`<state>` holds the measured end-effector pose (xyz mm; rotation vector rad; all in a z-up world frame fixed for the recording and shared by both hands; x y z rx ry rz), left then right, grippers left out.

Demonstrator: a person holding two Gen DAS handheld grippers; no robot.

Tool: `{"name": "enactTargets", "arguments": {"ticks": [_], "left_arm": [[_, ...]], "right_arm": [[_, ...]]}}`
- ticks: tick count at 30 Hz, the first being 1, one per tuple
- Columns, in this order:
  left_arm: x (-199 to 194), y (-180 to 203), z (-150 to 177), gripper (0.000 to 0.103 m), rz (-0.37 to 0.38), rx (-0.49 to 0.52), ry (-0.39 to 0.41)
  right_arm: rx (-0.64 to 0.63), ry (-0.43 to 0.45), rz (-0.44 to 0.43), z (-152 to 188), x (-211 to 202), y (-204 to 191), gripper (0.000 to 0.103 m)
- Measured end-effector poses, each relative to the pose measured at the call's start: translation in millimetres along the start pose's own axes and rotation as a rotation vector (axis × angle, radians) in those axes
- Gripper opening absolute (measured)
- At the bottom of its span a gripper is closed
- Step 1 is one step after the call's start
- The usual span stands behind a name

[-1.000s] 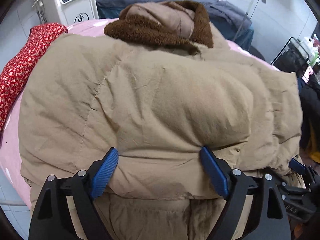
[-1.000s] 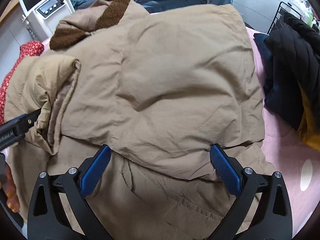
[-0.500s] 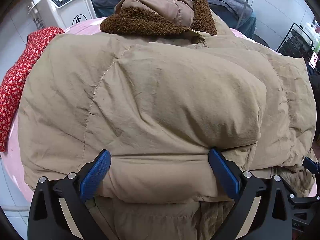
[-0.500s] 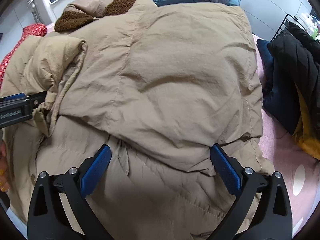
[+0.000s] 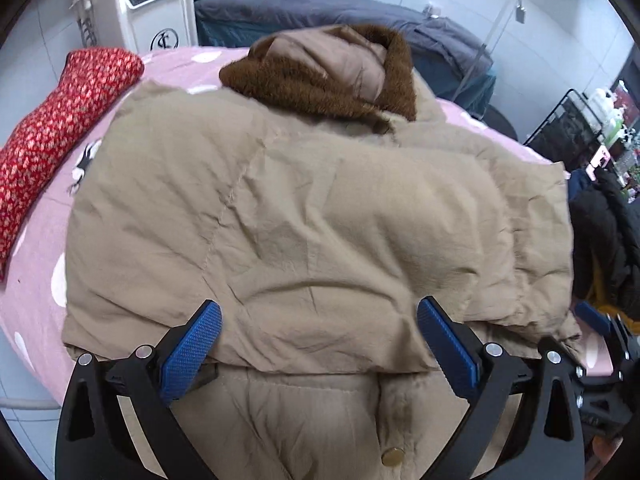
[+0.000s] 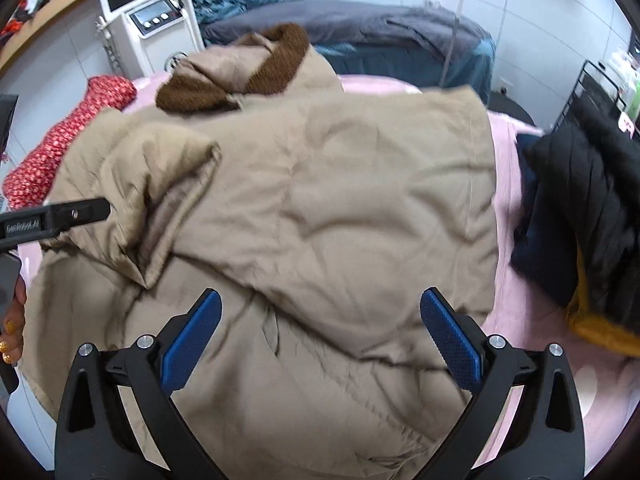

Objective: Fold large clothes
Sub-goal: 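Release the folded edge with the left tool and press the jacket flat, then grasp the brown fleece hood rim with the left tool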

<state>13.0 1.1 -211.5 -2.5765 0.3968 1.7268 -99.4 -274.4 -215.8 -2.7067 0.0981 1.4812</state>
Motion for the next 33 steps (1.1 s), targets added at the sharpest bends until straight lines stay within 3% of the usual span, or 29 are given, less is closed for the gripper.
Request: {"name": "enactTargets", "arguments": {"ticks": [7,14,19,24,29,33], "left_arm": [[-24.6,1.7,-13.6,0.096,-0.012,0.06,0.069],[-38.7,-39.3,-59.6,0.096,0.071,-0.083,0.089],[-38.7,-58.0,-103.9,0.096,0.077,-0.115,0.108],[6.6,-84.9,-163.1,0.096,-0.017,-0.159,0.051],[67.0,-119.7,-205.7,0.096,-0.09,-0.247,-0.01],[114.0,-151.1,-230.8,0.095,0.004,-0.415,-0.082]], "right_arm": [[-0.053,0.021,-0.035,-39.6,-2.7,2.9,0.098],[0.012,0.041,-0.089,-85.2,-5.0,26.0,0.098],[0.07,0.03,-0.145,-121.9,7.9,37.6,0.098],[0.15,0.022,-0.204,-174.2,30.7,41.6,0.098],[0.106,0.008,-0.179,-211.8,55.3,18.3,0.098],[0.08,0.01,-0.224,-208.6,56.6,-1.7,0.098]]}}
Point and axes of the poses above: each gripper's, at about its wrist camera, not at the fingertips, and x roughly the way its jaws point, y to its right, z to its underside, the point moved 4 cm from there along x, roughly the way its jaws point, and after that the axes turned 4 degrees about -y, right-handed, at the moved point
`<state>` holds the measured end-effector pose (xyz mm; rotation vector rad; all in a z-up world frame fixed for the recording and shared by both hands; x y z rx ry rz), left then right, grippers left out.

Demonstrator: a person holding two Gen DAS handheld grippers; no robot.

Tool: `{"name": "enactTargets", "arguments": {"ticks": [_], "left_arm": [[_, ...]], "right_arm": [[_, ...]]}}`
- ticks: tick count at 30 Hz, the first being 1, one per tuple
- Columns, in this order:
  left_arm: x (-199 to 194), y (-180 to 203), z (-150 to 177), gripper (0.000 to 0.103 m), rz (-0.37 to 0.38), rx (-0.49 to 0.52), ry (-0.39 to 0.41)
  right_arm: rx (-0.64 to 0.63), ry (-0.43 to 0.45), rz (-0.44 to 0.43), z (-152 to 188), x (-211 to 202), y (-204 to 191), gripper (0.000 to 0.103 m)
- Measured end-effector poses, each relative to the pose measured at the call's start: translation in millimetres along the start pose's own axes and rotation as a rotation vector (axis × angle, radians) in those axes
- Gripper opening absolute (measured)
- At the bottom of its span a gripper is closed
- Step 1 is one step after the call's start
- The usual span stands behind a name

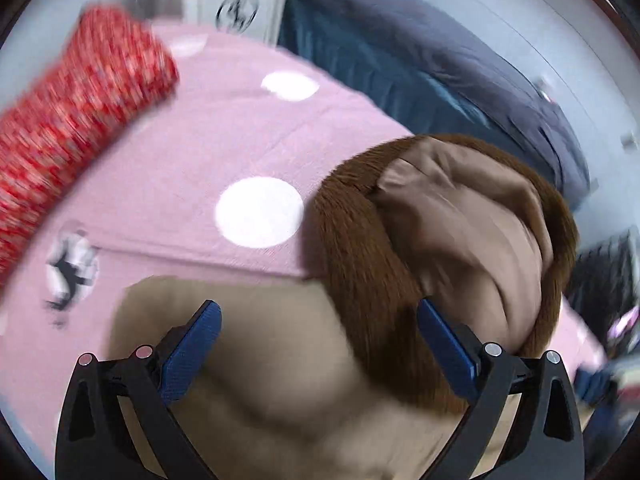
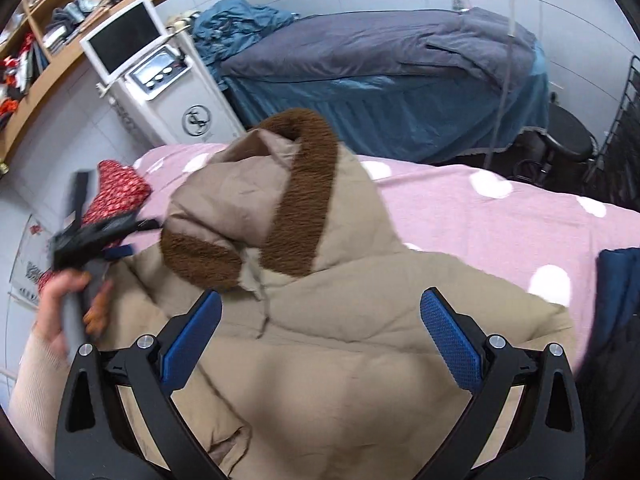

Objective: Fold large clothes
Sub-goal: 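Grasp the brown fleece hood rim with the left tool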

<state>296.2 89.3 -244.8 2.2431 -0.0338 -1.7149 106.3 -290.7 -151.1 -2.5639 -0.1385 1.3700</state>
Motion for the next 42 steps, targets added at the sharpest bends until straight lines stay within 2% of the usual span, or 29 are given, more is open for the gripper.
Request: {"name": "enactTargets", "arguments": {"ticks": [1,3,5,7,9,10,12,14,17,19,21,23,28,29,30,31,33,35,37,39,40,41,42], "left_arm": [[12.0,-4.6,-9.4,0.095,0.044,-0.066,-0.032],[25.1,-6.4,-24.6,0.092,0.113,-0.14,-0.042],[36.7,-2.0,-33.2,0.073,0.144,-0.155,-0.073],[50.6,5.3,-38.0,0.047,0.193,-0.172,-0.123],[56.3,18.4,-37.9,0.037,0.205,-0.144,-0.14],[55.5,24.6,-35.2,0.027,0.192,-0.118,-0.132],[41.0,38.2,-31.6,0.021,0.177,-0.057,-0.071],[14.7,50.8,-27.4,0.019,0.213,0.003,0.007],[-36.6,77.1,-6.9,0.018,0.294,0.14,0.114],[-82.1,99.3,28.3,0.018,0.341,0.293,0.176],[-115.2,107.6,64.8,0.018,0.388,0.39,0.212],[-137.1,107.1,104.1,0.018,0.418,0.462,0.215],[-145.7,78.0,170.5,0.017,0.475,0.449,0.133],[-146.1,72.0,180.3,0.017,0.466,0.454,0.131],[-146.4,64.9,189.6,0.017,0.448,0.461,0.129],[-146.3,60.6,194.3,0.017,0.446,0.455,0.127],[-146.4,50.6,195.4,0.017,0.457,0.437,0.122],[-146.9,44.4,193.9,0.017,0.449,0.432,0.126],[-148.3,45.6,186.4,0.017,0.449,0.428,0.138],[-145.9,45.4,181.9,0.017,0.442,0.42,0.143],[-144.2,42.9,180.2,0.017,0.445,0.415,0.137],[-141.8,40.6,179.4,0.017,0.447,0.41,0.129],[-138.4,38.5,179.3,0.017,0.441,0.413,0.125]], "right_arm": [[-0.012,0.001,-0.001,3.8,0.1,-2.7,0.098],[-0.048,0.002,0.013,17.0,-2.3,-8.3,0.098],[-0.079,0.003,0.019,30.9,-6.0,-11.3,0.098],[-0.117,0.003,0.033,41.9,-8.1,-13.1,0.098],[-0.171,0.001,0.068,52.2,-9.9,-14.7,0.098],[-0.198,0.004,0.087,55.3,-11.0,-15.1,0.098],[-0.25,0.033,0.133,57.6,-14.4,-15.8,0.098],[-0.277,0.063,0.17,55.2,-16.7,-14.3,0.098],[-0.244,0.072,0.16,45.9,-15.2,-6.4,0.098],[-0.225,0.085,0.157,38.1,-15.0,-5.9,0.098],[-0.203,0.114,0.153,23.2,-16.7,-3.5,0.098],[-0.177,0.143,0.145,4.5,-16.3,-0.9,0.098],[-0.085,0.201,0.107,-61.5,1.4,9.3,0.098],[-0.09,0.204,0.101,-72.8,9.2,8.7,0.098],[-0.101,0.206,0.131,-80.4,15.9,7.9,0.098],[-0.121,0.211,0.166,-86.7,22.6,6.0,0.098],[-0.187,0.2,0.176,-95.1,39.6,-3.5,0.097],[-0.266,0.182,0.215,-101.7,56.9,-15.1,0.088],[-0.388,0.201,0.275,-109.1,70.3,-33.4,0.084],[-0.51,0.22,0.365,-113.2,77.9,-48.8,0.071],[-0.585,0.224,0.397,-114.0,81.2,-57.0,0.06],[-0.653,0.213,0.399,-112.4,84.1,-64.1,0.039],[-0.697,0.189,0.386,-111.0,86.7,-68.2,0.011]]}}
Point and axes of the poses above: each gripper's, at about its wrist camera, not at the fingertips, and x roughly the way its jaws point, y to its right, z to its underside, the point moved 4 cm from there along x, roughly the way its jaws point, and after that the axes turned 4 degrees about -y, right-handed, at the moved point
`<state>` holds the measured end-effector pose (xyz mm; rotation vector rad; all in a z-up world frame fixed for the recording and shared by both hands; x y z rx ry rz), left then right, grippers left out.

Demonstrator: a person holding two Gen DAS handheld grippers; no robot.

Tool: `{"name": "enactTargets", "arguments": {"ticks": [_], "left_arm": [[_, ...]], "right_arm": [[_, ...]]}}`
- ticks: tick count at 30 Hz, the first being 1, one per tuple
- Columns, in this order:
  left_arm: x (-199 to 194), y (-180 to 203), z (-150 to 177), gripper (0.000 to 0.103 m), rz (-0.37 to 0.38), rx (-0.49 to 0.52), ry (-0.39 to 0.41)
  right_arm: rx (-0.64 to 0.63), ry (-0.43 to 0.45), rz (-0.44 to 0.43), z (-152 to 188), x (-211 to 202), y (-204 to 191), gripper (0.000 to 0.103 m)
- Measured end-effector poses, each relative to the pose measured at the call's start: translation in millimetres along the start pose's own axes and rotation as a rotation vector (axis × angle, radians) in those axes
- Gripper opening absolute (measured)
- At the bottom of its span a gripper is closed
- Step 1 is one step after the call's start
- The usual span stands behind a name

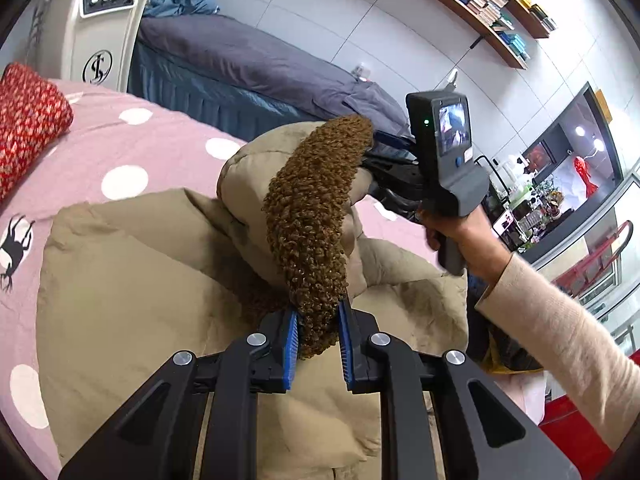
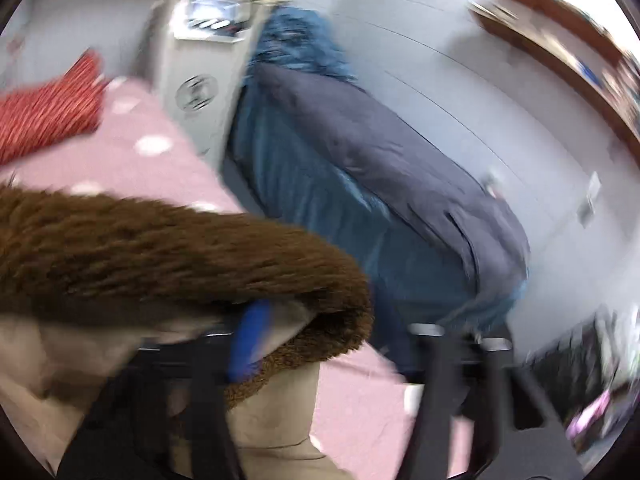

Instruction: Fold large clothes

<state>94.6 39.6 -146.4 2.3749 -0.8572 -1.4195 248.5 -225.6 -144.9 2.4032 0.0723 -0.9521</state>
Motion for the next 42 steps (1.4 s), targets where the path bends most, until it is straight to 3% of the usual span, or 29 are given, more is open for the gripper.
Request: {"name": "enactTargets", "arguments": {"ticks": [2,4,9,13,15,16,17,18,21,23,25,26,27,29,31,36,42], "left_arm": [[2.6,-4.8,-1.1,0.017,-0.02,0.004,-0.003],[3.8,-14.6,-0.7,0.017,-0.03,-0.022,-0.002],[2.7,-45.6,-1.0,0.017,-0.047,-0.116,-0.002],[2.2,-48.6,2.9,0.017,-0.06,-0.109,-0.013],[3.7,-45.4,6.3,0.017,-0.065,-0.105,-0.017],[4.1,-44.8,8.0,0.017,-0.066,-0.108,-0.017],[3.9,-44.9,8.9,0.017,-0.068,-0.11,-0.015],[3.8,-43.6,10.8,0.017,-0.073,-0.111,-0.013],[2.8,-43.9,15.5,0.017,-0.075,-0.113,-0.011],[3.9,-47.2,19.1,0.017,-0.077,-0.112,-0.018],[5.2,-50.1,19.7,0.017,-0.068,-0.123,-0.022],[5.7,-50.9,19.5,0.017,-0.066,-0.124,-0.024],[6.4,-52.3,19.1,0.017,-0.064,-0.123,-0.025],[7.5,-54.8,18.8,0.017,-0.064,-0.132,-0.022],[8.2,-57.1,19.6,0.017,-0.066,-0.143,-0.021],[11.4,-73.4,21.0,0.017,-0.09,-0.204,-0.029],[2.2,-76.2,12.9,0.017,-0.167,-0.196,0.018]], "right_arm": [[-0.068,-0.02,-0.006,2.5,-1.9,-7.1,0.002],[-0.081,-0.017,-0.025,10.0,-9.6,-6.4,0.0],[0.002,0.008,-0.121,41.0,-47.8,4.6,0.0],[0.087,0.024,-0.204,58.1,-67.9,13.6,0.001],[0.132,0.027,-0.256,52.1,-64.3,21.3,0.017],[0.149,0.027,-0.26,47.9,-60.8,25.3,0.062],[0.162,0.031,-0.235,41.7,-54.1,30.6,0.097],[0.164,0.045,-0.212,33.7,-46.6,34.0,0.098],[0.087,0.037,-0.119,8.7,-17.0,33.8,0.098],[0.069,-0.004,-0.161,-0.1,7.4,35.5,0.098],[0.045,-0.058,-0.199,-2.4,26.9,32.5,0.09],[0.007,-0.076,-0.211,-3.6,35.5,25.7,0.079],[-0.024,-0.09,-0.209,-3.8,40.3,19.8,0.054],[-0.059,-0.135,-0.2,0.7,44.6,9.9,0.014],[-0.045,-0.117,-0.205,6.0,38.6,9.4,0.014],[0.096,0.004,-0.252,27.6,-24.5,25.8,0.012],[0.341,0.071,-0.269,98.7,-115.3,59.2,0.011]]}}
Point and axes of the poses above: each gripper's, at about its wrist camera, not at the fingertips, and x roughly the way its jaws point, y to its right, z to its underside, the point moved 4 cm from there along x, roughly the way its jaws point, and after that the axes turned 4 degrees about -y, right-handed, at the moved point
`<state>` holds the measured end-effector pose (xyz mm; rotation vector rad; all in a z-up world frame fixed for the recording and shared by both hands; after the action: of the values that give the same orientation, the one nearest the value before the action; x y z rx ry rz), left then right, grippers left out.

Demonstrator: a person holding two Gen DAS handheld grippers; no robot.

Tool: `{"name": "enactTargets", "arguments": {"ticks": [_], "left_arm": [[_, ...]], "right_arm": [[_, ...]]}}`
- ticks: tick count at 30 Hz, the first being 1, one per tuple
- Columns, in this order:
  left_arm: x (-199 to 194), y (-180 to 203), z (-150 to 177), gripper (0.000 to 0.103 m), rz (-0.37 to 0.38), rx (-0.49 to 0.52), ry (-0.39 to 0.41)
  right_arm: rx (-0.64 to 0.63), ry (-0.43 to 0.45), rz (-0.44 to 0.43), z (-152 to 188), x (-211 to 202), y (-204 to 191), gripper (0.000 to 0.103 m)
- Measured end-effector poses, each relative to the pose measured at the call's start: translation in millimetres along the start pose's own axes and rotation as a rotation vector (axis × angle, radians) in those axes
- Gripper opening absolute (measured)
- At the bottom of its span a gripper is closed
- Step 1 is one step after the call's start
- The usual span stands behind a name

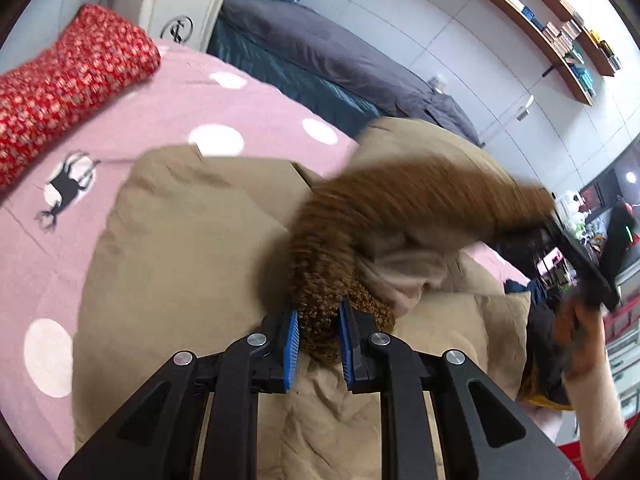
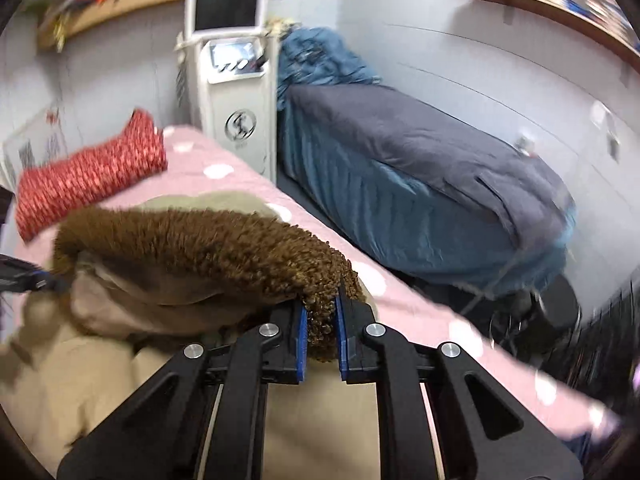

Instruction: Fold large clothes

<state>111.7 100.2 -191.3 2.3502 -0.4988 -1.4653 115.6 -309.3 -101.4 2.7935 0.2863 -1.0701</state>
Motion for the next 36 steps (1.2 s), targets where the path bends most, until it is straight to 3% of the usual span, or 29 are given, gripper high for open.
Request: {"name": "enactTargets", "arguments": {"ticks": [4,8,12,15,17,19,20,21,22,23,25,29,31,34,36], "left_arm": [[-6.7,15.0,1.9,0.017,-0.049,0.034,0.03],[-22.3,25.5,21.5,0.017,-0.061,0.032,0.048],[-32.1,6.4,52.1,0.016,-0.08,-0.048,0.037],[-25.5,-16.8,76.3,0.016,-0.118,-0.11,-0.018],[-27.4,-27.5,86.1,0.016,-0.113,-0.154,-0.032],[-44.1,-31.3,89.3,0.016,-0.115,-0.182,0.007],[-50.9,-30.3,87.0,0.016,-0.123,-0.181,0.031],[-62.7,-25.3,80.2,0.018,-0.137,-0.165,0.071],[-69.3,-18.2,73.2,0.024,-0.135,-0.144,0.092],[-72.0,-11.5,67.1,0.03,-0.129,-0.127,0.101],[-75.8,15.6,44.6,0.053,-0.116,-0.052,0.123],[-70.6,74.9,4.7,0.063,-0.084,0.106,0.168],[-57.0,105.1,-20.4,0.075,-0.105,0.189,0.192],[-18.6,127.7,-52.0,0.075,-0.157,0.237,0.166],[11.9,122.5,-59.9,0.075,-0.232,0.225,0.088]], "right_arm": [[0.149,-0.01,0.014,62.6,-47.1,6.5,0.011],[0.21,-0.033,0.001,133.8,-78.5,-23.8,0.008],[0.283,-0.034,-0.029,173.4,-87.8,-46.0,0.001],[0.252,-0.06,0.046,190.8,-85.4,-57.7,0.001],[0.22,-0.085,0.01,193.7,-86.0,-69.7,0.002],[0.211,-0.078,0.021,187.6,-92.4,-74.3,0.008],[0.214,-0.053,0.02,182.0,-97.9,-74.5,0.024],[0.231,-0.032,0.018,175.8,-102.1,-71.2,0.057],[0.25,-0.018,0.019,169.6,-103.9,-68.1,0.075],[0.279,0.006,0.014,158.9,-105.8,-63.3,0.083],[0.337,0.06,-0.05,130.2,-105.7,-53.1,0.083],[0.385,0.049,-0.091,83.5,-82.3,-46.2,0.083],[0.405,0.033,-0.129,56.7,-62.5,-46.7,0.083],[0.375,0.006,-0.086,29.9,-34.5,-51.0,0.083],[0.315,-0.028,-0.026,20.6,-12.7,-56.9,0.083]]}}
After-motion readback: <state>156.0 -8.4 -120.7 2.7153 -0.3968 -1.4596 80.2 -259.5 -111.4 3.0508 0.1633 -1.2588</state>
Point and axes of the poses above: each gripper's, at about its wrist camera, not at the fingertips, and x roughly the way its jaws point, y to its right, z to its underside, the point moved 4 cm from there along x, roughly the way its jaws point, and after that the axes turned 4 degrees about -y, right-handed, at the moved point
